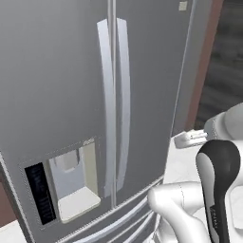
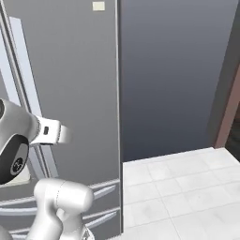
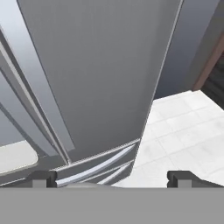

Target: Navigate to the fridge.

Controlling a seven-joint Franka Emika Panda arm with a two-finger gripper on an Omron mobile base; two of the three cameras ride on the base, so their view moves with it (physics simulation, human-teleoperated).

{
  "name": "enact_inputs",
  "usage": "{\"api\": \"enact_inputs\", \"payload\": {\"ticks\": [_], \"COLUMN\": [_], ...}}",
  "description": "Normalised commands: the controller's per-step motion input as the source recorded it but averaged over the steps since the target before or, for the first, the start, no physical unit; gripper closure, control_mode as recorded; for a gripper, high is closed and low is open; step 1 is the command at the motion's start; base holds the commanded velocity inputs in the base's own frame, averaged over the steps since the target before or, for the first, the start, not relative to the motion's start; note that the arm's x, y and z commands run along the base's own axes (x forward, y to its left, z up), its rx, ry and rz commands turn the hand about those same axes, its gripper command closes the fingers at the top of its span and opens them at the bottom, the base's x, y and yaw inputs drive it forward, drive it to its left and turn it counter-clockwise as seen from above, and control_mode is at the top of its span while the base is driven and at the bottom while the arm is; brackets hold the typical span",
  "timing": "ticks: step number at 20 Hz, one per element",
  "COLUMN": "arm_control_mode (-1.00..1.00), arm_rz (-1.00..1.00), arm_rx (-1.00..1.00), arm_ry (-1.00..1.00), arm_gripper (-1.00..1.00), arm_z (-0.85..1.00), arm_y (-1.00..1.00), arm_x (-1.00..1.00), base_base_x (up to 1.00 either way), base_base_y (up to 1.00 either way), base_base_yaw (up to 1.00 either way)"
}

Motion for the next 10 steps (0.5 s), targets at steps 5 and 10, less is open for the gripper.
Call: {"api": "enact_inputs", "payload": {"ticks": [5, 10], "arm_control_mode": [1.00, 1.00], "arm_rz": [0.00, 0.00], "arm_rx": [0.00, 0.00], "arm_ry": [0.00, 0.00], "arm_gripper": [-1.00, -1.00], "arm_z": [0.00, 0.00], "arm_y": [0.00, 0.00], "arm_x": [0.00, 0.00], "base_base_x": [-0.02, 0.04], "base_base_y": [0.71, 0.47], "base_base_yaw": [0.52, 0.79]}}
